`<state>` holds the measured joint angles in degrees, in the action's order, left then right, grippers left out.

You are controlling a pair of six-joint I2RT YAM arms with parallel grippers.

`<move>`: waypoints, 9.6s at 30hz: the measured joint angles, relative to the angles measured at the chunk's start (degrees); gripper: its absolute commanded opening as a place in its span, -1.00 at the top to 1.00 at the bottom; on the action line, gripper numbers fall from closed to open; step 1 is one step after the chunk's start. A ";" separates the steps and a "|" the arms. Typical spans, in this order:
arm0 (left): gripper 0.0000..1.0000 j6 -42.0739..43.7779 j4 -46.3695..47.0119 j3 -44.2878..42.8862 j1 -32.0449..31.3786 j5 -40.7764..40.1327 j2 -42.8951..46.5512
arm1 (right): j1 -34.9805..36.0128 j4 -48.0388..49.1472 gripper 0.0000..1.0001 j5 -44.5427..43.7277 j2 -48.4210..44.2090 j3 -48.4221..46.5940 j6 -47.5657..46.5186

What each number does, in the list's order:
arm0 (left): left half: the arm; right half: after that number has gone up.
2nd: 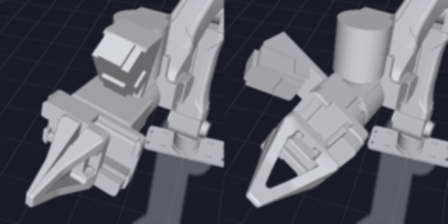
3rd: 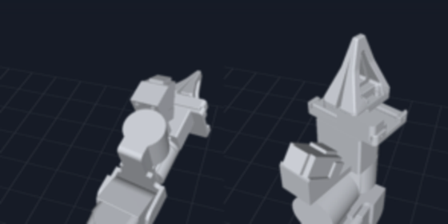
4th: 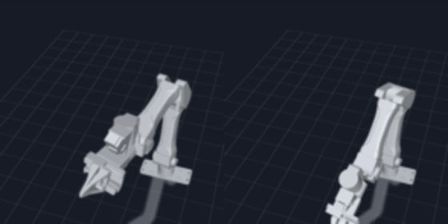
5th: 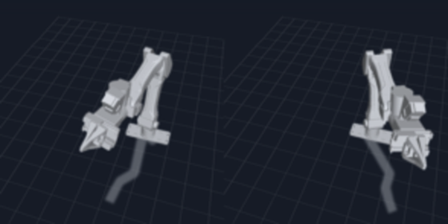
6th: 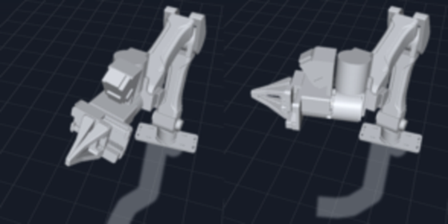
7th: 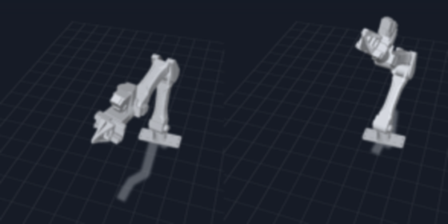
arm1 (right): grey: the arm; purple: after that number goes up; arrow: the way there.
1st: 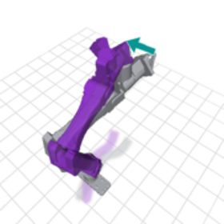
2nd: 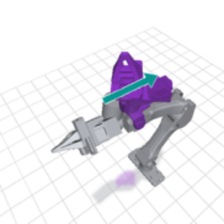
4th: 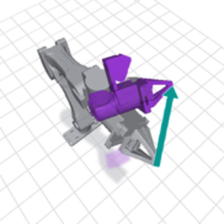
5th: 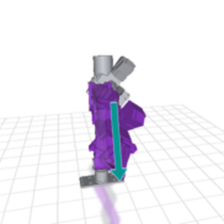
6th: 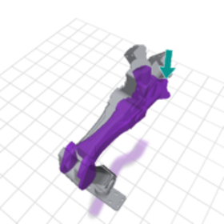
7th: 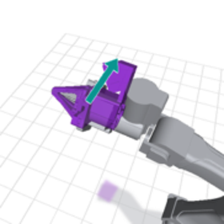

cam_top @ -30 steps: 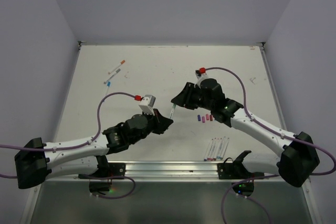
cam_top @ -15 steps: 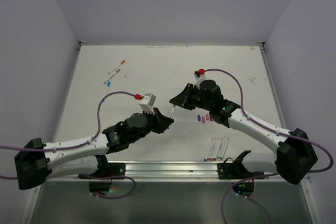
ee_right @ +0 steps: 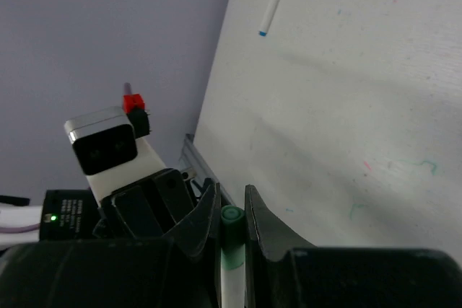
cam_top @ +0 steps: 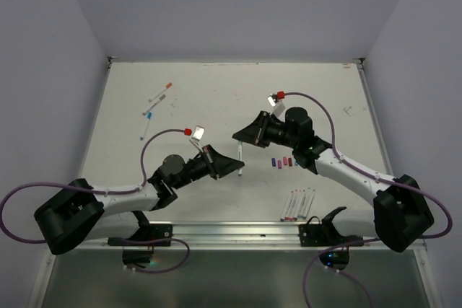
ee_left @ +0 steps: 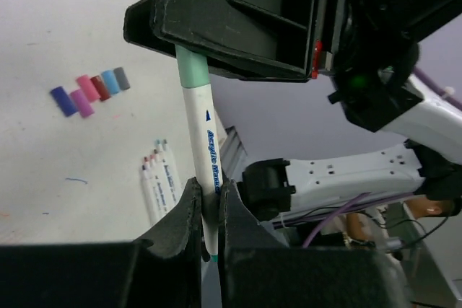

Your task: Open the pen caps

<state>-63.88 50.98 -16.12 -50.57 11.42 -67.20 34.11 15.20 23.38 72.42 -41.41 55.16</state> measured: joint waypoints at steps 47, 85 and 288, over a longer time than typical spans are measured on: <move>1.00 3.41 -26.88 -4.37 -16.59 -12.61 -6.67 | 7.58 -47.95 0.70 -41.40 22.08 -14.99 -16.83; 1.00 3.45 -29.81 -30.73 -23.06 -15.26 -36.70 | 7.52 -67.32 -0.80 -50.73 -12.96 -18.25 -17.77; 1.00 -3.82 7.96 6.78 9.20 20.68 8.31 | -4.00 29.20 1.00 8.72 13.18 2.21 5.53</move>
<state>-67.70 58.94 -9.34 -41.36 32.10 -58.89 30.11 44.40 32.10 85.60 -39.20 60.69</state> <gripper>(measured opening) 0.070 0.166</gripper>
